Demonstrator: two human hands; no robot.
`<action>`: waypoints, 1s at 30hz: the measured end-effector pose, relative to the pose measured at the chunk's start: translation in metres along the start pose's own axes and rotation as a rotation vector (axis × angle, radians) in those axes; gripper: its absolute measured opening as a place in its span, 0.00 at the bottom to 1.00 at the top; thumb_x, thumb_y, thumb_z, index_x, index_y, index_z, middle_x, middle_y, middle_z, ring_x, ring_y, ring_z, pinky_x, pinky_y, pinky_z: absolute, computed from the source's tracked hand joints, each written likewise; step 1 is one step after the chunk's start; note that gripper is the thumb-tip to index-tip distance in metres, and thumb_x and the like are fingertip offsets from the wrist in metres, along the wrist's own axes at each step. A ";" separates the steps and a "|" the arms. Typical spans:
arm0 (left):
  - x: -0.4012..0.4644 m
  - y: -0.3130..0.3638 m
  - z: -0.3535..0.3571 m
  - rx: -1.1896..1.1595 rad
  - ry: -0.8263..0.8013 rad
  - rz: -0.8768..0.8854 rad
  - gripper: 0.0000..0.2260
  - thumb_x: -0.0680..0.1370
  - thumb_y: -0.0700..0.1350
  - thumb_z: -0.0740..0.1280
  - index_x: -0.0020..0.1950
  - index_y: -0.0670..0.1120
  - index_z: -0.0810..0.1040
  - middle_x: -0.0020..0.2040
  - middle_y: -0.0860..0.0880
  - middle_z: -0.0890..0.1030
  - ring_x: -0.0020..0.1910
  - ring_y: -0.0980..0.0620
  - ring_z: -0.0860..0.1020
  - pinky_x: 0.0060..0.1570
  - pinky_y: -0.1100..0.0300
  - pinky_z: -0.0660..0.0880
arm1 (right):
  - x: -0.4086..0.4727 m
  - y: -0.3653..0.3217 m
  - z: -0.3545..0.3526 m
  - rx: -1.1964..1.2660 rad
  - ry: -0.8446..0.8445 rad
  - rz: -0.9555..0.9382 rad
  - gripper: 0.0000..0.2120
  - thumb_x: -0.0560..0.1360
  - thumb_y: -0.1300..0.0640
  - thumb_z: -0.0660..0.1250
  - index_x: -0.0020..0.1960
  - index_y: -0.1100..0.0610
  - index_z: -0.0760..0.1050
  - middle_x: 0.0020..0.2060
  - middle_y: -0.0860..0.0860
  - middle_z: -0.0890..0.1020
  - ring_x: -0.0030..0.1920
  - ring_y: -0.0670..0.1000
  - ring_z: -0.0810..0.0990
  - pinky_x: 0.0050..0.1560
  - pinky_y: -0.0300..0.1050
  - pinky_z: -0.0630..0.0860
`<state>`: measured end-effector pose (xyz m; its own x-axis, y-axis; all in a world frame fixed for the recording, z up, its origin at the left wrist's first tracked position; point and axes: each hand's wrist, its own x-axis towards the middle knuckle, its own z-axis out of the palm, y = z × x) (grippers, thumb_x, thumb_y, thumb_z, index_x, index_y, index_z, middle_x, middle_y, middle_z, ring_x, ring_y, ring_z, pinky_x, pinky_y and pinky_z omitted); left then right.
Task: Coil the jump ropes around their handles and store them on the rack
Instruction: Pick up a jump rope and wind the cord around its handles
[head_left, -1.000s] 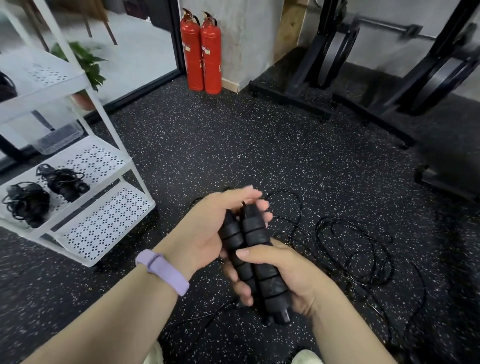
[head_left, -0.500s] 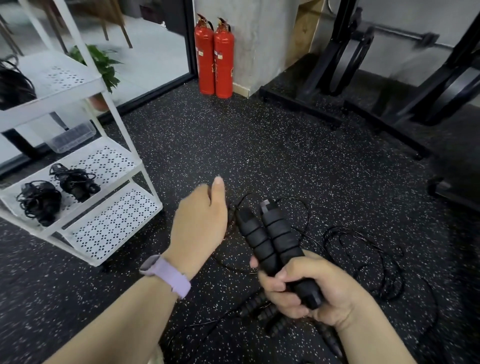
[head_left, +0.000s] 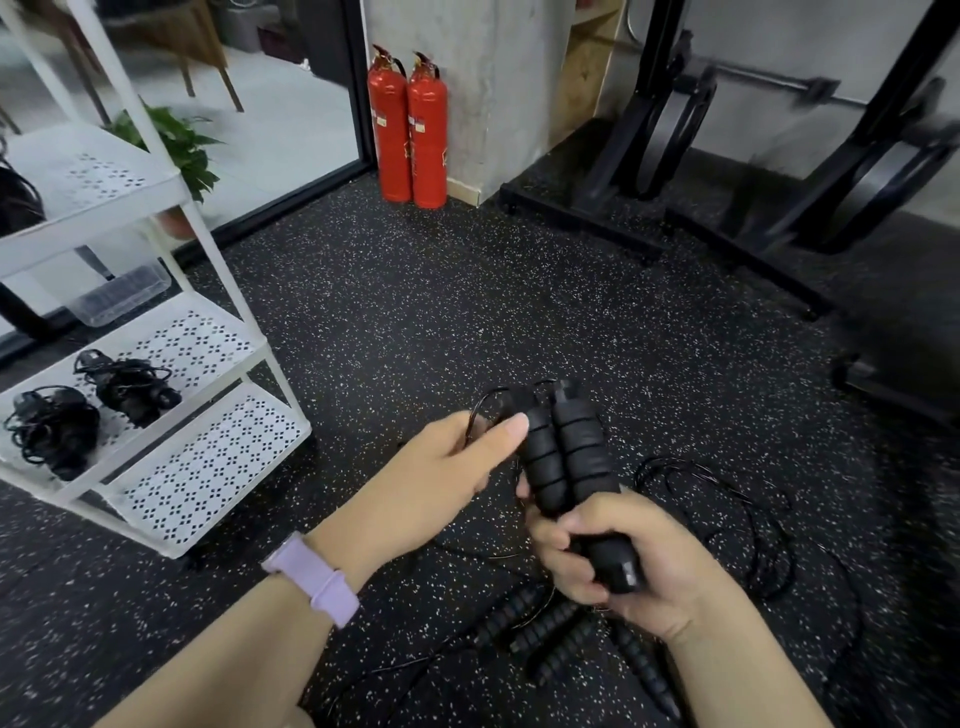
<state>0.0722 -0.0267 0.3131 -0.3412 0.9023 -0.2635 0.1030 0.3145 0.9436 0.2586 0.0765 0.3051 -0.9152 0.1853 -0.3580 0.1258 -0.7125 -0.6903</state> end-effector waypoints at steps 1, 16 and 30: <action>0.001 -0.002 0.003 0.026 0.018 -0.052 0.28 0.66 0.80 0.64 0.44 0.55 0.73 0.29 0.61 0.71 0.26 0.59 0.67 0.35 0.56 0.66 | 0.001 0.001 0.000 -0.184 0.152 -0.016 0.17 0.66 0.63 0.69 0.54 0.62 0.76 0.34 0.54 0.72 0.27 0.49 0.68 0.25 0.40 0.65; -0.003 -0.006 0.032 0.036 0.277 -0.222 0.21 0.73 0.62 0.75 0.42 0.43 0.83 0.36 0.45 0.85 0.34 0.54 0.81 0.39 0.58 0.75 | 0.032 0.053 0.041 -1.620 0.746 -0.127 0.33 0.71 0.36 0.69 0.68 0.48 0.60 0.55 0.45 0.77 0.52 0.52 0.82 0.42 0.47 0.68; -0.009 0.013 0.014 -0.390 -0.025 -0.012 0.15 0.70 0.65 0.72 0.44 0.54 0.85 0.34 0.50 0.79 0.31 0.51 0.76 0.30 0.61 0.72 | 0.004 0.005 0.032 0.177 -0.096 0.059 0.30 0.74 0.34 0.71 0.60 0.60 0.82 0.41 0.56 0.79 0.33 0.50 0.76 0.38 0.45 0.76</action>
<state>0.0900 -0.0269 0.3252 -0.3167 0.9077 -0.2754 -0.2653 0.1940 0.9445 0.2435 0.0516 0.3206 -0.9414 0.0807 -0.3275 0.1186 -0.8298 -0.5453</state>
